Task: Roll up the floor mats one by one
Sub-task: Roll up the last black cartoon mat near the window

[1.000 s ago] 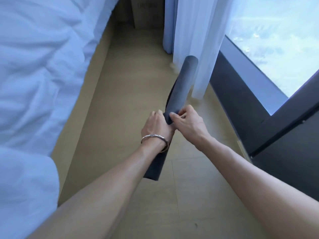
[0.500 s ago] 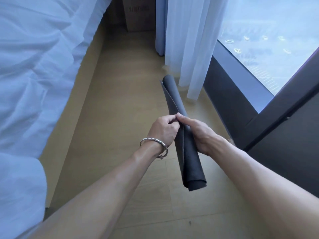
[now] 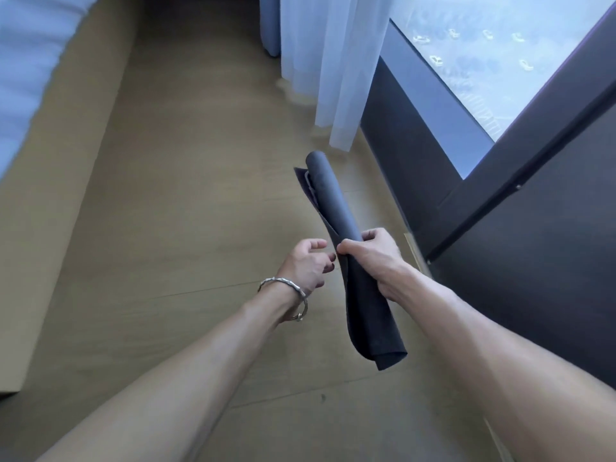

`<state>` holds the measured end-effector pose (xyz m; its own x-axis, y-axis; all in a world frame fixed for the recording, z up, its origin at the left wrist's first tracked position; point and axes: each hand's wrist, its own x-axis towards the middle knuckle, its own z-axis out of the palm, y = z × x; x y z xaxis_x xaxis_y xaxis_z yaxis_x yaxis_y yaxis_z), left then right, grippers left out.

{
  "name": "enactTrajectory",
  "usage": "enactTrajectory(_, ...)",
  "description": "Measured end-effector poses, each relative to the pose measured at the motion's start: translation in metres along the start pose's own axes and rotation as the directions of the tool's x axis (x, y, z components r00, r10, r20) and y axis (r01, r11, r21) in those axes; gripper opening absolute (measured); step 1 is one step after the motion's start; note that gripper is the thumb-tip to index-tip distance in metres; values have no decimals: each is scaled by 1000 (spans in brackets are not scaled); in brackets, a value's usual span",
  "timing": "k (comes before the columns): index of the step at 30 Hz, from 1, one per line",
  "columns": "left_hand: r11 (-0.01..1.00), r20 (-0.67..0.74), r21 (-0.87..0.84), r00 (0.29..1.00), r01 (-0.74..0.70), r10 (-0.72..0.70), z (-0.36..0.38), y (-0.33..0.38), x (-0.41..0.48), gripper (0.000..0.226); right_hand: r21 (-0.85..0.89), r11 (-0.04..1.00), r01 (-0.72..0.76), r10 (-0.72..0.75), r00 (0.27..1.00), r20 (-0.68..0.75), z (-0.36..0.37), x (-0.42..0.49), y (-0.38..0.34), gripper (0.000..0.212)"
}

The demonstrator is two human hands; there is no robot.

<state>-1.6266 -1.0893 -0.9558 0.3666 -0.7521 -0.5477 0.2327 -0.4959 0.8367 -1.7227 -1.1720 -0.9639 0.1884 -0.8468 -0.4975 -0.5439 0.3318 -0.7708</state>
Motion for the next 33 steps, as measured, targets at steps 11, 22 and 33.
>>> enactTrajectory(11,945,185,327,980,14,-78,73,-38,21,38,-648,762,2,-218,942,-254,-70,38,77,40)
enactTrajectory(22,893,281,451,947,14,-156,99,-55,31,59,-832,552,-66,-201,957,-210,-70,52,120,39)
enactTrajectory(33,875,343,484,915,21,-212,111,-69,30,59,-921,380,-87,-224,957,-183,-67,59,126,32)
